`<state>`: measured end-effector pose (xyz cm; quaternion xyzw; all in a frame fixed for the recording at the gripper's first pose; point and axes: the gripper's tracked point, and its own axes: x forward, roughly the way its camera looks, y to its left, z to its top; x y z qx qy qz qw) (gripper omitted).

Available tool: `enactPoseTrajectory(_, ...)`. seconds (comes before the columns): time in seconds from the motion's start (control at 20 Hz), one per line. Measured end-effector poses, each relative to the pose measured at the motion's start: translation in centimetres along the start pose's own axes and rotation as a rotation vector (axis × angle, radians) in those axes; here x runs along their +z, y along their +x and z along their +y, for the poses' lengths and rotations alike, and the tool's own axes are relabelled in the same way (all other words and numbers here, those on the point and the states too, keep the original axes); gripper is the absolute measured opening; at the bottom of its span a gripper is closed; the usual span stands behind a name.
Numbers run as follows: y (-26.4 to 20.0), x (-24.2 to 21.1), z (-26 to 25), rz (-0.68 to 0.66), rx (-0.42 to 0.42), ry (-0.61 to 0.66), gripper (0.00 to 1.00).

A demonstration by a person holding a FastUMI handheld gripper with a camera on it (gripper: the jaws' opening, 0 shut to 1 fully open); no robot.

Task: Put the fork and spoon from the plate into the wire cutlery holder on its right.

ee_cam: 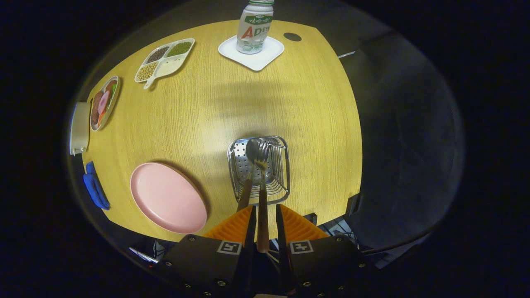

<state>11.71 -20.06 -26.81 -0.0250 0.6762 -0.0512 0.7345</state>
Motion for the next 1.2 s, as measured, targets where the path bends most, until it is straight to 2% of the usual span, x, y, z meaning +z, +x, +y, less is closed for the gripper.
enactPoseTrajectory(0.15,-2.2,1.6,-0.1,-0.164,-0.009,0.060,0.28)
enactPoseTrajectory(0.55,-12.9,4.6,0.2,-0.766,-0.005,0.203,0.28)
enactPoseTrajectory(0.85,-20.9,4.3,2.1,-1.135,0.052,0.182,0.28)
enactPoseTrajectory(0.95,-23.2,4.1,3.3,-1.245,0.098,0.176,0.28)
enactPoseTrajectory(1.2,-27.2,2.3,5.3,-1.428,0.143,0.130,0.27)
